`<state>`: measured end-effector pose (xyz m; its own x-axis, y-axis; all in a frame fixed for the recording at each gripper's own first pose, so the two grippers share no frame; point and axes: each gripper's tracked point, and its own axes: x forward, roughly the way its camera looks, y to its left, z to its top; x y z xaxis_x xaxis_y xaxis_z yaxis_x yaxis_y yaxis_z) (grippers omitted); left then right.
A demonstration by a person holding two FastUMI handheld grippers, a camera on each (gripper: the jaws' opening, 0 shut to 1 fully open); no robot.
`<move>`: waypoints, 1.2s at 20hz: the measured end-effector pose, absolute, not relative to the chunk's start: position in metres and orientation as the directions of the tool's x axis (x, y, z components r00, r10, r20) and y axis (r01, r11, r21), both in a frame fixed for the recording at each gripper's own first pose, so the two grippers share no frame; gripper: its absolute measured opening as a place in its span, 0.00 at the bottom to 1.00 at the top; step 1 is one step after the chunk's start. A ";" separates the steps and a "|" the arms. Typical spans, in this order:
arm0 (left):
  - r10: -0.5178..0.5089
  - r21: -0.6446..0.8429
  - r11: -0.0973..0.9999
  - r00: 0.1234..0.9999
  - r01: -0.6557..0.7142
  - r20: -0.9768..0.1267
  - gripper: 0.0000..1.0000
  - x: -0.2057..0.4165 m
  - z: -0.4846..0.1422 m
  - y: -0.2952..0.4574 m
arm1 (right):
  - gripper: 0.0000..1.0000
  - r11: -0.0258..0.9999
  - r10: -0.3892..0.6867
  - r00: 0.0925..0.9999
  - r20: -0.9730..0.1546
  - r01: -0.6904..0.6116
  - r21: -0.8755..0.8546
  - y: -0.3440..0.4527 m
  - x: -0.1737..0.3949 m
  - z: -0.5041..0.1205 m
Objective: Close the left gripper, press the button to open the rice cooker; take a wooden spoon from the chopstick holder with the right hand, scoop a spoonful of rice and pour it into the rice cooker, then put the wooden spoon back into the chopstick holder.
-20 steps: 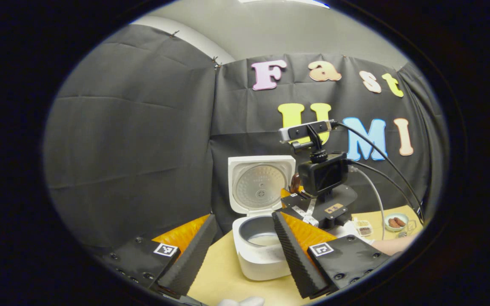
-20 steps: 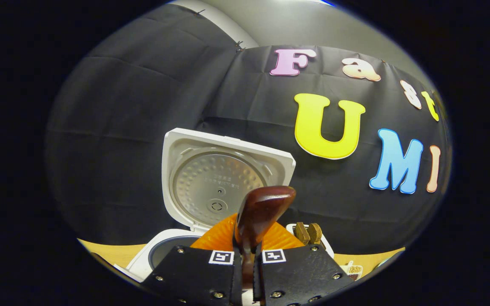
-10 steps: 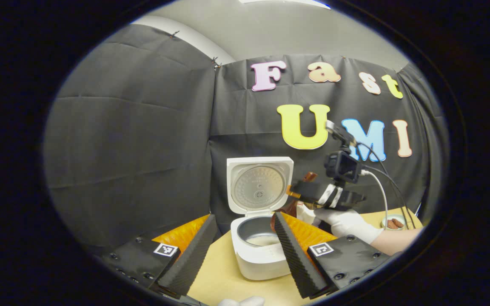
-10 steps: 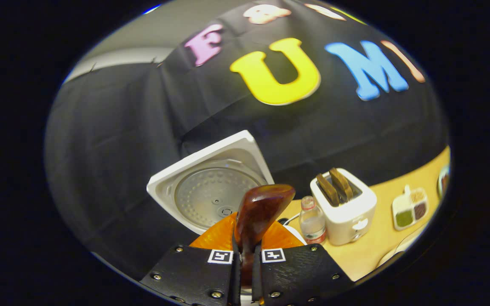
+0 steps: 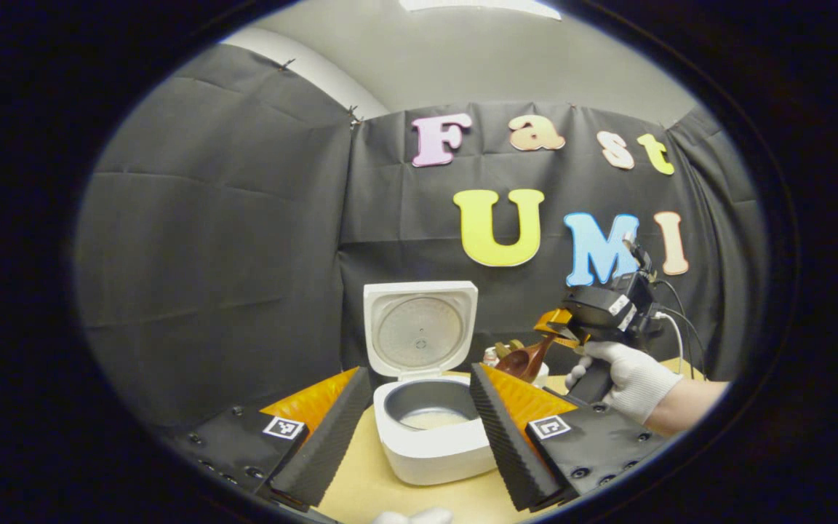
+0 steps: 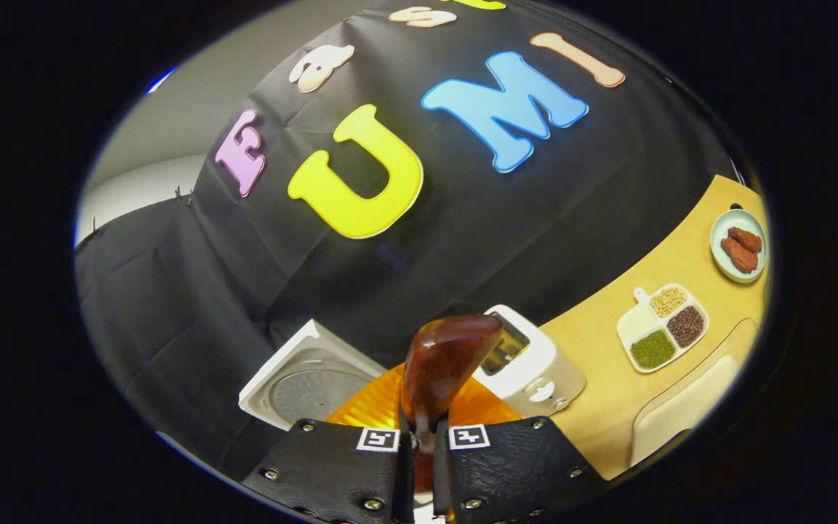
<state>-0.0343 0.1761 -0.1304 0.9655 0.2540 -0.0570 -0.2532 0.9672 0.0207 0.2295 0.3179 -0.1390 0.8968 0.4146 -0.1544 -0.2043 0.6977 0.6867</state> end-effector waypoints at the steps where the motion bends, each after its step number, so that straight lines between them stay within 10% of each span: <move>1: 0.241 0.024 0.970 0.969 -0.240 -0.049 0.94 -0.034 -0.128 0.169 | 0.11 0.703 0.394 0.906 -0.156 -0.188 0.686 0.299 0.232 -0.142; 24: 0.106 0.051 0.993 0.994 -0.104 -0.039 0.94 -0.014 -0.093 0.007 | 0.11 0.748 -0.184 0.933 -0.309 0.337 0.572 -0.177 0.203 -0.250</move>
<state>-0.0137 0.0073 -0.0934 0.9936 0.1062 -0.0390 -0.1041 0.9932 0.0514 0.2033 -0.1769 -0.2499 0.9332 -0.1838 -0.3089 0.3367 0.7476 0.5724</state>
